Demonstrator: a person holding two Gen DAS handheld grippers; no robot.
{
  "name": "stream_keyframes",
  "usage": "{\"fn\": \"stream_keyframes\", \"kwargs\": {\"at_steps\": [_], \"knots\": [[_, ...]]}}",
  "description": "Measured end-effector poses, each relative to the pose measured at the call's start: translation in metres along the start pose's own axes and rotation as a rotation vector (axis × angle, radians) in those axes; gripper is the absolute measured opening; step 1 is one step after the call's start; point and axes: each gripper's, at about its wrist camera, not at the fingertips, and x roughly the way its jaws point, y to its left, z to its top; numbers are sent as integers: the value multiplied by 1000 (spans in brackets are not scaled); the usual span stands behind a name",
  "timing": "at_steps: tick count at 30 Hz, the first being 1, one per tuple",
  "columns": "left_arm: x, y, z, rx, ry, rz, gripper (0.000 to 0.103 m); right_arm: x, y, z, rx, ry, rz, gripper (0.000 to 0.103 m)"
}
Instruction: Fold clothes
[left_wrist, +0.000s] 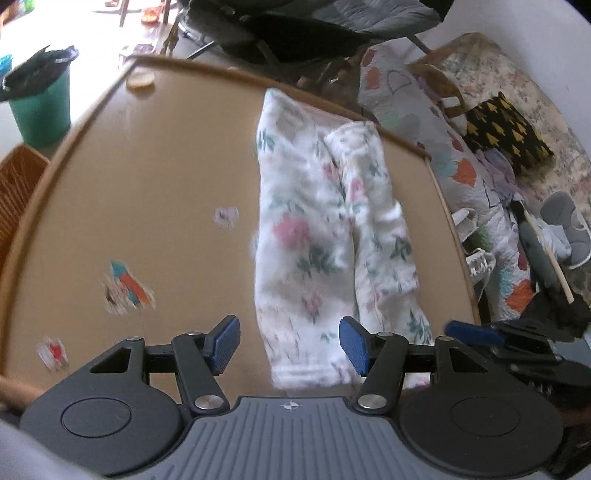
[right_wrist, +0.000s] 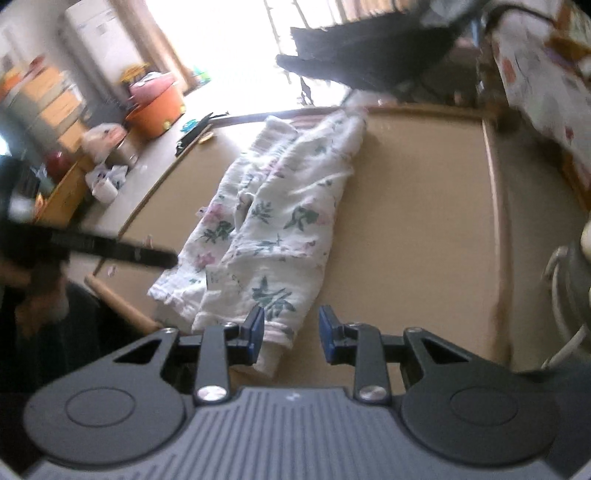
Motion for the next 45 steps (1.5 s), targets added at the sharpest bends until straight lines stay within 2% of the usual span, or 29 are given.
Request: {"fn": "stream_keyframes", "kwargs": {"at_steps": [3,10,15,19,22,25,28,30,34,38,41,45], "knots": [[8,-6,-12,-8,-17,-20,60,13,7,2,-30,20,-44,31],[17,-32,-31,29,-39,-27,58,27,21,0,-264,41,-173,30],[23,-49,-31,39,-33,-23,58,25,13,2,-278,33,-171,30],[17,-46,-29,24,-9,23,60,17,5,6,-257,36,-145,31],[8,-33,-26,-25,9,49,60,2,-2,10,-261,2,-85,32],[-4,-15,-24,-99,4,45,60,-17,-5,12,-367,-18,-5,37],[-16,-10,-23,-64,-12,60,60,-30,-2,10,-514,-18,61,37],[-20,-12,-21,9,3,39,60,-34,5,8,-643,19,117,37],[-29,-25,-16,239,17,-1,61,-32,22,1,-902,94,153,37],[-29,-37,-11,516,66,-7,67,-23,31,0,-1038,151,177,37],[-26,-46,-12,741,83,-2,67,-16,37,-4,-1132,196,189,37],[-21,-52,-9,890,106,-40,67,-4,40,-8,-1216,250,206,37]]}}
